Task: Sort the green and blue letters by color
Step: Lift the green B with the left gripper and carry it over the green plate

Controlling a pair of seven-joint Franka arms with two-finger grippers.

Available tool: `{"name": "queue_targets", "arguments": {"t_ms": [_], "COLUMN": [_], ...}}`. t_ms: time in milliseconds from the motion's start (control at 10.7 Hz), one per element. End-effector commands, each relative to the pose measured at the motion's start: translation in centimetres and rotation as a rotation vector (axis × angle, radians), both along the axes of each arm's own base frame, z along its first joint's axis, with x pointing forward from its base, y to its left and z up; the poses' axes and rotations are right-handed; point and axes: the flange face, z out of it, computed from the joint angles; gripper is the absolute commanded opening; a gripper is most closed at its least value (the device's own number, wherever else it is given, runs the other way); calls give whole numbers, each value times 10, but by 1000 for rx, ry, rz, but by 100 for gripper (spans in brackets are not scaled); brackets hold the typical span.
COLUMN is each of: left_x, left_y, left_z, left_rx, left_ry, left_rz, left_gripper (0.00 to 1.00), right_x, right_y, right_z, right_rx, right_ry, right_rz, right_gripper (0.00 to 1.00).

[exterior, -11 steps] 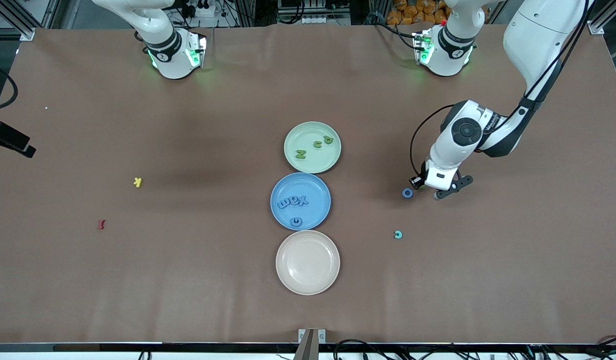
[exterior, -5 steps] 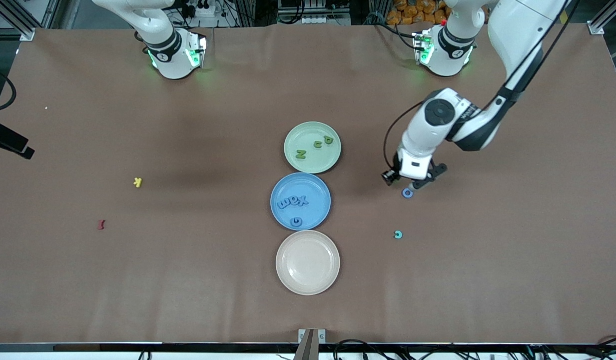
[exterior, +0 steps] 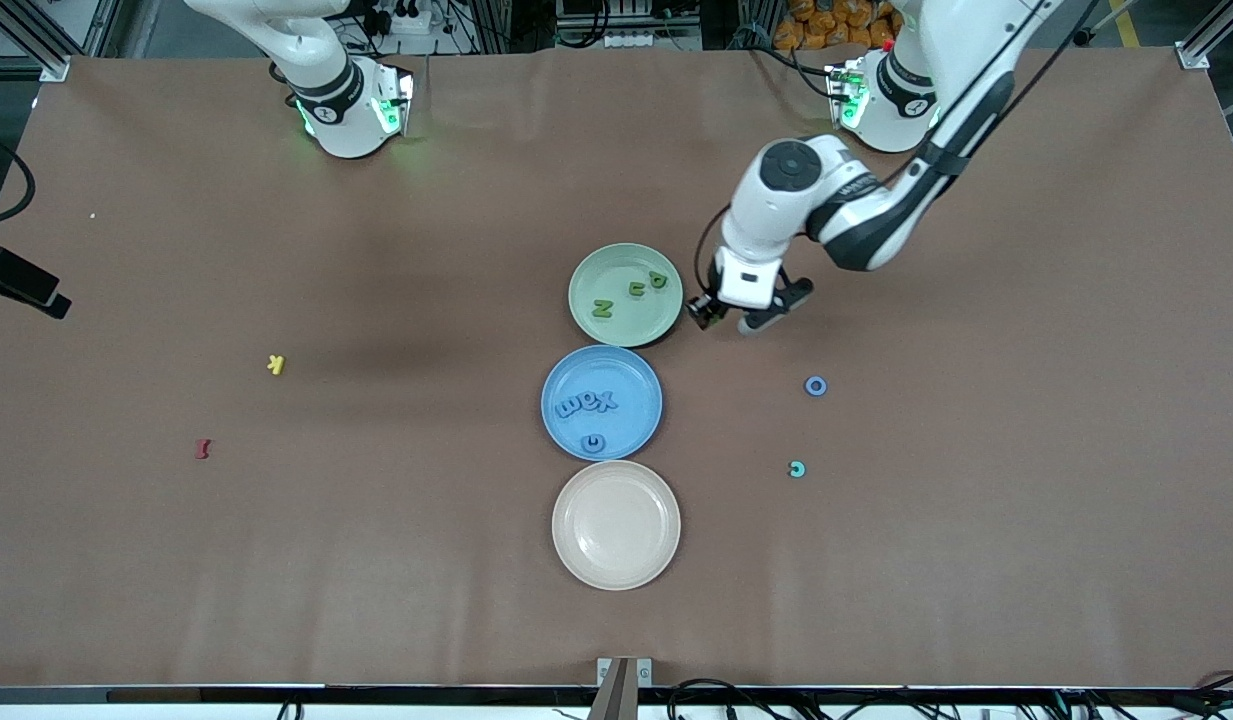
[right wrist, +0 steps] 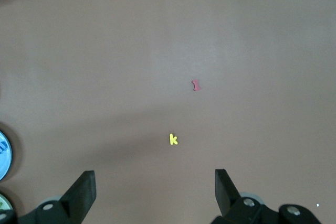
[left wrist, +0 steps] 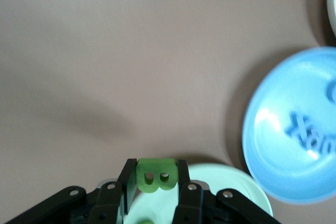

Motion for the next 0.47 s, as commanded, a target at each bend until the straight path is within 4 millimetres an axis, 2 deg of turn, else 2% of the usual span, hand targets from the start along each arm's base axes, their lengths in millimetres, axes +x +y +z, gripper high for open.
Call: {"name": "queue_targets", "arguments": {"t_ms": [0,188,376], "left_x": [-34,-54,-60], "left_y": [-61,-91,-110], "left_z": [-3,-2,-3], "left_rx": [-31,-53,-72], "left_ry": [37,51,61], "left_rz": [7,0,5], "left_gripper": [0,0,0], "right_x": [3,4,4], "right_y": [6,7,7], "right_z": [2,2,2], "right_rx": [9,12,12], "right_ry": [-11,-11,-11], "right_rz": [-13,-11,-11], "right_gripper": [100,100,100]}}
